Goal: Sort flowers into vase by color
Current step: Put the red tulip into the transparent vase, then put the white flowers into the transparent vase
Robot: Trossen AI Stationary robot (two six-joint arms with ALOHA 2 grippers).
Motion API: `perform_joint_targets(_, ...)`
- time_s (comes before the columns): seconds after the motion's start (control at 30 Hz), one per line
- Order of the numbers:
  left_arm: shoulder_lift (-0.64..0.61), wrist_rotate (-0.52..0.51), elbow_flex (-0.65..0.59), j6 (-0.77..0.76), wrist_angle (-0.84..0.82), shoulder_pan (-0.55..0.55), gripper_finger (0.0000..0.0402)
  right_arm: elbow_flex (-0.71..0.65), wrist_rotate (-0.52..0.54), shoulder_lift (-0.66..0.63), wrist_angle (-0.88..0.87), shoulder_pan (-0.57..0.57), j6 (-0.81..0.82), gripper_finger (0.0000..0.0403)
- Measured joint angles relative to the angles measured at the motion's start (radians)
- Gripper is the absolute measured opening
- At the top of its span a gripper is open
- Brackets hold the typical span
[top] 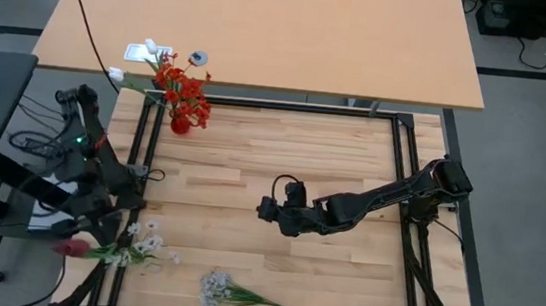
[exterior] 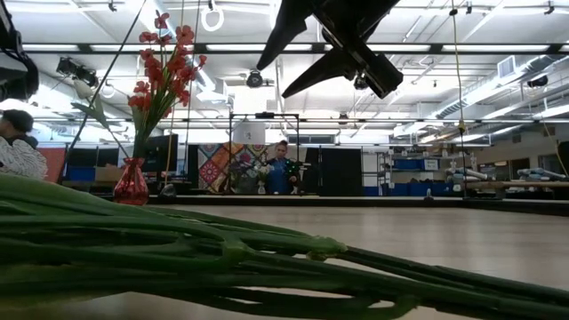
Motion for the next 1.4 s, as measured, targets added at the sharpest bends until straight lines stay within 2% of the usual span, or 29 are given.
perform_joint_targets(0.23,0.026,-0.001,-0.012,-0.037,0.004,0.000,0.0066,0.000,-0.009,0.000,0.026,0.000,-0.019,0.0199)
perform_joint_targets(0.6,0.027,-0.039,-0.004,-0.141,-0.005,0.001,0.0184,0.000,-0.010,0.000,0.048,0.011,-0.026,0.0200)
perform_joint_targets(0.77,0.026,-0.041,0.072,-0.137,-0.131,0.001,0.0220,0.000,-0.010,0.000,0.048,0.013,-0.020,0.0200)
perform_joint_targets(0.97,0.026,-0.054,0.192,-0.115,-0.281,0.001,0.0226,0.000,-0.033,0.000,0.048,0.013,-0.042,0.0200)
perform_joint_targets(1.07,0.026,-0.129,0.253,-0.115,-0.334,0.001,0.0222,0.000,-0.068,0.007,0.053,0.013,-0.121,0.0200)
perform_joint_targets(1.13,0.026,-0.214,0.294,-0.136,-0.361,0.000,0.0217,0.000,-0.039,0.011,0.090,0.019,-0.281,0.0200)
perform_joint_targets(1.23,0.026,-0.420,0.344,-0.226,-0.375,0.001,0.0209,0.001,0.025,0.008,0.165,0.025,-0.488,0.0200)
perform_joint_targets(1.33,0.024,-0.644,0.372,-0.268,-0.374,0.001,0.0199,0.001,0.010,0.009,0.254,0.023,-0.688,0.0200)
perform_joint_targets(1.4,0.026,-0.747,0.372,-0.269,-0.379,0.001,0.0192,0.001,-0.008,0.009,0.312,0.016,-0.761,0.0200)
